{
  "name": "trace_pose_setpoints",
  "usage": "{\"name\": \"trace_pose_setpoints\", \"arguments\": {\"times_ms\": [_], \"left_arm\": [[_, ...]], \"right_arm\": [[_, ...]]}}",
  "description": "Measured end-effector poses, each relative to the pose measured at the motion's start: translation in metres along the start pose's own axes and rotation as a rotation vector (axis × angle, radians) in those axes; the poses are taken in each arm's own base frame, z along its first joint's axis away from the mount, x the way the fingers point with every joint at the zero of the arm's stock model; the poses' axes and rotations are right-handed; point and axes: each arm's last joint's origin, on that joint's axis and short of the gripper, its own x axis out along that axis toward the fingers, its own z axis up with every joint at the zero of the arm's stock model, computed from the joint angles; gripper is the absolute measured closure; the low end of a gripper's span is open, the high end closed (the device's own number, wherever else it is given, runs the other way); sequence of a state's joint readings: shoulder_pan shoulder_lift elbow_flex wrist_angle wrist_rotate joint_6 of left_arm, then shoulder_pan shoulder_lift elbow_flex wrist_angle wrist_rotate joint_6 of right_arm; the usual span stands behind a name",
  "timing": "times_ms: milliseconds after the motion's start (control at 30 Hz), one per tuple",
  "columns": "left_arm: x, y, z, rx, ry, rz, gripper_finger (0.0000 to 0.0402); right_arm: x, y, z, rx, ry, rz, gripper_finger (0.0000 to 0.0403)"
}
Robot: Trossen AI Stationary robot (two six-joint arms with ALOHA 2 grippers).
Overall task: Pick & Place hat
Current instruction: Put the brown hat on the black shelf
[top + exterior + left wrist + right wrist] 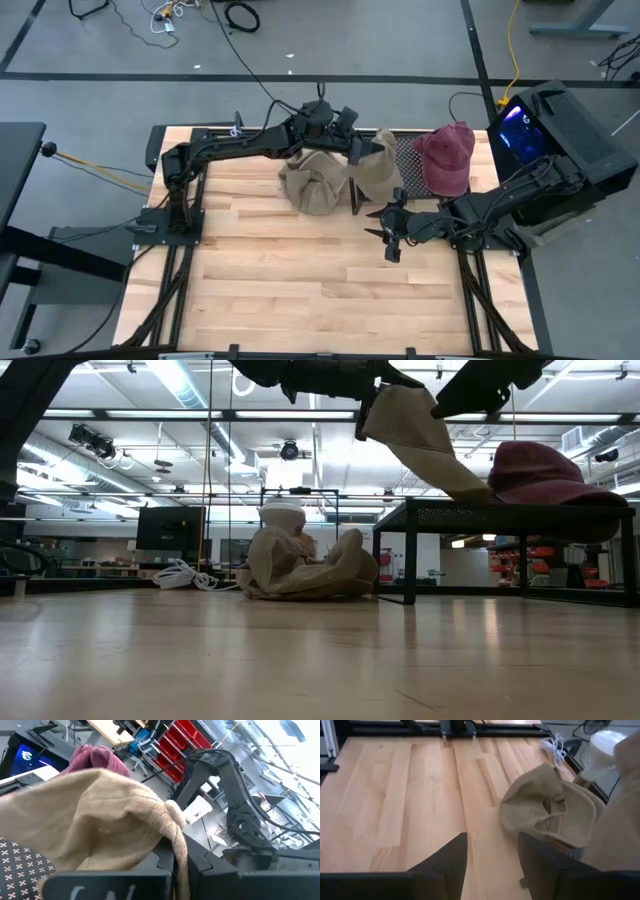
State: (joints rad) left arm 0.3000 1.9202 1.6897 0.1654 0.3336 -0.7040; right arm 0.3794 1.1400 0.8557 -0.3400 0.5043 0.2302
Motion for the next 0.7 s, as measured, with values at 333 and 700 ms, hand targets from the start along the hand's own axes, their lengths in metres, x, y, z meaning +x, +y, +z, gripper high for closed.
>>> {"name": "trace_pose_setpoints", "arguments": {"times_ms": [333, 700], "left_arm": [[0.002, -0.004, -0.003, -0.021, -0.021, 0.023, 0.0394], [0.022, 0.005, -0.026, -0.052, -0.002, 0.029, 0.0395]], "right_arm": [[0.002, -0.001, 0.003, -0.005, -0.008, 0.075, 0.0227], [0.023, -0.005, -0.005, -0.031, 0.074, 0.001, 0.0227]]}}
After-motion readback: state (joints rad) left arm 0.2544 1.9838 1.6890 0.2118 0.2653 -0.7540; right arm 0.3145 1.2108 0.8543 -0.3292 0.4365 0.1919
